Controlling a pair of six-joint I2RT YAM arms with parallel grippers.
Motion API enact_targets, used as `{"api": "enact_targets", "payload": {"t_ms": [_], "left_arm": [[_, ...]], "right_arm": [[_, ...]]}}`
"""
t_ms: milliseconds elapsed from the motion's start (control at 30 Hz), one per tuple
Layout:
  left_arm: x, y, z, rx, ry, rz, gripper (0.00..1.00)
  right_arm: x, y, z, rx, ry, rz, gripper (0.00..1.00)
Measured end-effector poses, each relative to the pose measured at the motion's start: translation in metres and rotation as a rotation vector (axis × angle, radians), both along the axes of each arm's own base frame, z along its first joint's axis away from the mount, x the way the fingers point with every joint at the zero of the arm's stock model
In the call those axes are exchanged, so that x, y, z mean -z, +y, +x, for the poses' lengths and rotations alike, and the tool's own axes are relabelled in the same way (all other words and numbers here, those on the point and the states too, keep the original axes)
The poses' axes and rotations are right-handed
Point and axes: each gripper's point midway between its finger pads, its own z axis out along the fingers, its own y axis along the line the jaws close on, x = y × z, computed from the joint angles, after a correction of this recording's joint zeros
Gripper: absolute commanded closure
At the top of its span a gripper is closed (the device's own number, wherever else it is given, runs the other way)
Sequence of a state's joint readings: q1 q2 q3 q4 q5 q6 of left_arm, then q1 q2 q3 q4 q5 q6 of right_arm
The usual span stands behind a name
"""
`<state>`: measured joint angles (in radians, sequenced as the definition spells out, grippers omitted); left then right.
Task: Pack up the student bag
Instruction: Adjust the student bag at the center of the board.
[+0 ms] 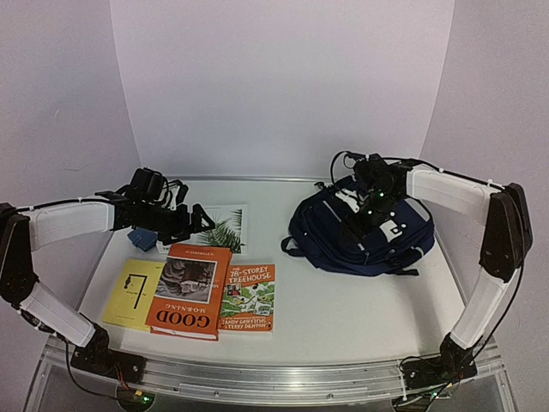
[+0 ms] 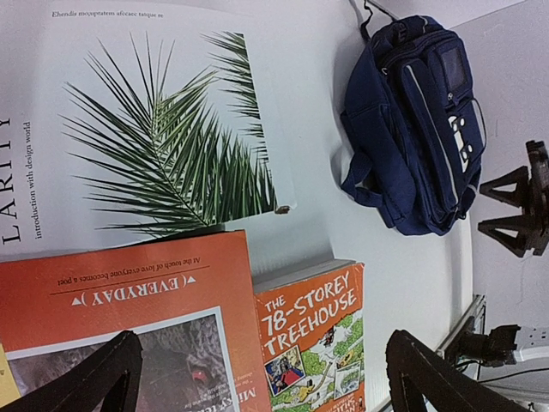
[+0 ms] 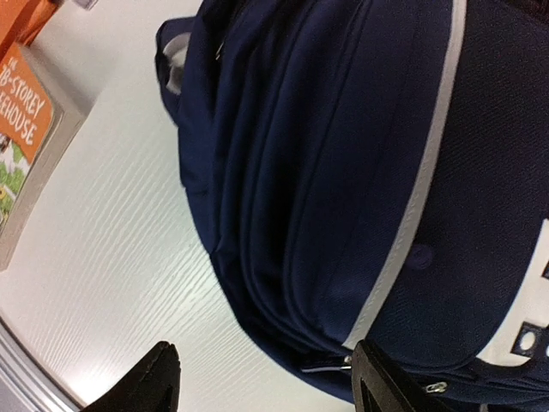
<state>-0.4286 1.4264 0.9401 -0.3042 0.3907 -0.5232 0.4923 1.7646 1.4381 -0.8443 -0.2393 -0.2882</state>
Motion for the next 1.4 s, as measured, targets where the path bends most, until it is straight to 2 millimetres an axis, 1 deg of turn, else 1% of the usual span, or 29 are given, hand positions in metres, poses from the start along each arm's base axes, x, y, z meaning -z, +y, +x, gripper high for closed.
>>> {"api": "enact_targets", "payload": {"t_ms": [100, 200, 367, 433, 500, 567, 600, 633, 667, 733, 767, 800, 900, 1000, 1200, 1267, 1300, 1367, 1400], "left_arm": [[0.002, -0.001, 0.000, 0.001, 0.005, 0.002, 0.00], [0.003, 0.000, 0.001, 0.000, 0.006, 0.002, 0.00], [0.003, 0.000, 0.001, -0.002, 0.005, 0.004, 0.00], [0.001, 0.001, 0.001, -0.006, 0.001, 0.006, 0.00], [0.000, 0.001, 0.001, -0.007, -0.003, 0.006, 0.00], [0.000, 0.002, 0.001, -0.010, -0.006, 0.008, 0.00], [0.000, 0.002, 0.002, -0.013, -0.007, 0.009, 0.00], [-0.001, 0.002, 0.002, -0.014, -0.008, 0.011, 0.00], [0.000, 0.003, 0.002, -0.015, -0.009, 0.012, 0.00], [0.000, 0.003, 0.001, -0.018, -0.009, 0.015, 0.00], [0.001, 0.004, 0.001, -0.020, -0.008, 0.017, 0.00], [0.001, 0.004, 0.001, -0.020, -0.007, 0.018, 0.00], [0.001, 0.004, 0.001, -0.020, -0.008, 0.017, 0.00], [0.001, 0.003, 0.002, -0.018, -0.011, 0.014, 0.00], [0.005, 0.000, 0.005, -0.011, -0.007, 0.009, 0.00], [0.007, 0.000, 0.005, -0.010, -0.002, 0.010, 0.00], [0.007, 0.000, 0.004, -0.008, -0.002, 0.008, 0.00], [0.006, -0.001, 0.004, -0.003, -0.001, 0.003, 0.00], [0.006, -0.002, 0.003, 0.001, 0.000, 0.000, 0.00]], "right_arm": [[-0.004, 0.004, 0.023, 0.054, -0.039, -0.013, 0.27], [0.001, 0.009, 0.047, 0.098, -0.065, -0.026, 0.23], [0.021, 0.015, 0.075, 0.139, -0.072, -0.069, 0.24], [0.031, 0.017, 0.083, 0.150, -0.066, -0.080, 0.24], [0.044, 0.018, 0.089, 0.157, -0.061, -0.099, 0.27], [0.057, 0.016, 0.091, 0.161, -0.054, -0.130, 0.34], [0.064, 0.015, 0.092, 0.163, -0.052, -0.147, 0.39], [0.068, 0.013, 0.093, 0.164, -0.054, -0.159, 0.48], [0.071, 0.012, 0.093, 0.169, -0.058, -0.169, 0.59], [0.074, 0.010, 0.093, 0.169, -0.072, -0.189, 0.83], [0.075, 0.011, 0.091, 0.165, -0.079, -0.191, 0.94], [0.075, 0.010, 0.090, 0.161, -0.089, -0.204, 1.00], [0.068, 0.004, 0.085, 0.164, -0.112, -0.207, 1.00], [0.054, -0.004, 0.073, 0.139, -0.115, -0.205, 1.00], [0.011, -0.008, 0.051, 0.066, -0.137, -0.138, 1.00], [-0.003, -0.009, 0.039, 0.025, -0.153, -0.111, 1.00], [-0.009, -0.010, 0.029, -0.008, -0.155, -0.097, 1.00], [-0.014, -0.012, 0.011, -0.063, -0.142, -0.081, 1.00], [-0.013, -0.014, 0.000, -0.103, -0.131, -0.074, 1.00]]}}
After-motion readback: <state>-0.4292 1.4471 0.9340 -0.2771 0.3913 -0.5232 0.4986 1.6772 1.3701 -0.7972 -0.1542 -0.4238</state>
